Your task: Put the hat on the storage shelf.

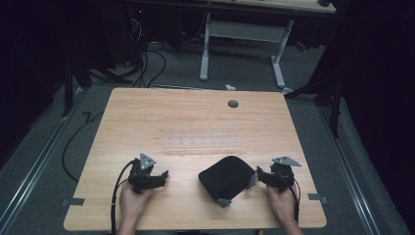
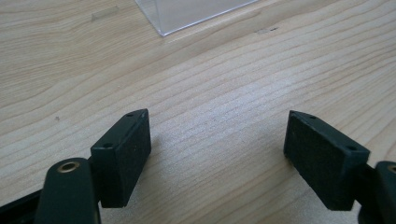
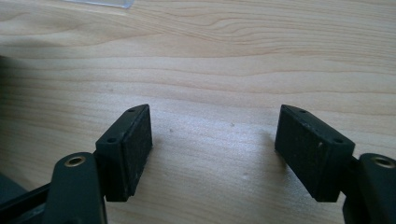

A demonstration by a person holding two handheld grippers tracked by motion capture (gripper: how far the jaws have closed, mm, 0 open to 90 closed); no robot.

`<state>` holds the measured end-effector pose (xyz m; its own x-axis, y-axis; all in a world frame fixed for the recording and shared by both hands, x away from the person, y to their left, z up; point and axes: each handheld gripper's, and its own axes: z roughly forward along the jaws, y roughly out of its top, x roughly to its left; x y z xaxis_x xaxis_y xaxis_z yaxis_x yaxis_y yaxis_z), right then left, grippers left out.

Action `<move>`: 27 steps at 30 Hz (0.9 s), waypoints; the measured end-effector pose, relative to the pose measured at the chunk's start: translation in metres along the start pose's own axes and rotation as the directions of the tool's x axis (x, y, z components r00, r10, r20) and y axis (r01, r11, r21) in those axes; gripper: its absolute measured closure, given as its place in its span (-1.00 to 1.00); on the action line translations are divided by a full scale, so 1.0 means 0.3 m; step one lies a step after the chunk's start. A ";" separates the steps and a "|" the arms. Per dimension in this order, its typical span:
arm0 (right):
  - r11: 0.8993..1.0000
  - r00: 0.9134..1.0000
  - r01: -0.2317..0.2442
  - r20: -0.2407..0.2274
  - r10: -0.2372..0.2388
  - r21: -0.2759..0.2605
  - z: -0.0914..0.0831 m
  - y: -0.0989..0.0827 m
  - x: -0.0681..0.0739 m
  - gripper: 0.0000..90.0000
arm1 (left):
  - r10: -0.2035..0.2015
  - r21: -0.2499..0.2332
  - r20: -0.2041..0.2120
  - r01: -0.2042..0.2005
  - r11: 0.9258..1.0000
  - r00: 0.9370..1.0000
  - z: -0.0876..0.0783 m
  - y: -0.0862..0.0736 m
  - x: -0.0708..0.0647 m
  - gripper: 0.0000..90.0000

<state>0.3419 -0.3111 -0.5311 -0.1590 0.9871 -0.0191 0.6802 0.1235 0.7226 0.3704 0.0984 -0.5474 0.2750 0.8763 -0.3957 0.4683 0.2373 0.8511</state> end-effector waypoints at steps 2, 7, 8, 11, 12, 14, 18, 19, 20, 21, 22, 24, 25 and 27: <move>1.000 1.000 0.005 -0.004 -0.005 0.002 -0.002 -0.001 0.001 -0.39 | 0.001 -0.001 -0.003 -0.001 1.000 1.000 -0.004 -0.002 0.000 -0.48; 1.000 1.000 0.008 -0.006 -0.008 -0.004 -0.005 -0.004 0.004 -0.31 | 0.000 0.001 0.005 0.000 1.000 1.000 -0.007 -0.003 -0.001 -0.48; 1.000 1.000 0.008 -0.007 -0.008 -0.003 -0.008 -0.006 0.007 -0.27 | 0.000 0.002 0.008 0.000 1.000 1.000 -0.007 -0.003 -0.002 -0.48; 1.000 1.000 0.013 -0.010 -0.013 -0.006 -0.009 -0.007 0.009 -0.24 | 0.007 0.005 0.012 -0.007 1.000 1.000 -0.009 -0.005 -0.003 -0.48; 1.000 1.000 0.013 -0.010 -0.013 -0.006 -0.009 -0.007 0.009 -0.24 | 0.007 0.005 0.012 -0.007 1.000 1.000 -0.009 -0.005 -0.003 -0.48; 1.000 1.000 0.013 -0.010 -0.013 -0.007 -0.009 -0.007 0.009 -0.24 | 0.001 0.003 0.010 -0.001 1.000 1.000 -0.009 -0.005 -0.004 -0.48; 1.000 1.000 0.012 -0.013 -0.012 -0.007 -0.009 -0.007 0.008 -0.23 | 0.007 0.006 0.010 -0.007 1.000 1.000 -0.011 -0.006 -0.003 -0.48; 1.000 1.000 0.012 -0.016 -0.012 -0.007 -0.009 -0.007 0.008 -0.23 | 0.008 0.007 0.010 -0.008 1.000 1.000 -0.012 -0.006 -0.003 -0.48; 1.000 1.000 0.012 -0.016 -0.012 -0.007 -0.009 -0.007 0.008 -0.23 | 0.008 0.007 0.010 -0.008 1.000 1.000 -0.012 -0.006 -0.003 -0.48; 1.000 1.000 0.013 -0.015 -0.013 -0.007 -0.009 -0.007 0.008 -0.23 | 0.007 0.007 0.009 -0.007 1.000 1.000 -0.012 -0.006 -0.003 -0.48; 1.000 1.000 0.012 -0.016 -0.013 -0.007 -0.010 -0.007 0.009 -0.23 | 0.006 0.006 0.008 -0.006 1.000 1.000 -0.012 -0.007 -0.004 -0.48; 1.000 1.000 0.012 -0.011 -0.012 -0.007 -0.010 -0.008 0.010 -0.23 | 0.006 0.006 0.008 -0.006 1.000 1.000 -0.012 -0.007 -0.004 -0.48; 1.000 1.000 0.011 -0.011 -0.011 -0.009 -0.010 -0.008 0.011 -0.23 | 0.006 0.006 0.007 -0.006 1.000 1.000 -0.012 -0.007 -0.004 -0.48; 1.000 1.000 0.011 -0.010 -0.011 -0.009 -0.010 -0.008 0.011 -0.23 | 0.006 0.006 0.008 -0.006 1.000 1.000 -0.012 -0.007 -0.004 -0.48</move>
<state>0.3377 -0.3086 -0.5309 -0.1738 0.9846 -0.0198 0.6719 0.1332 0.7286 0.3661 0.0985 -0.5473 0.2843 0.8746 -0.3928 0.4717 0.2291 0.8515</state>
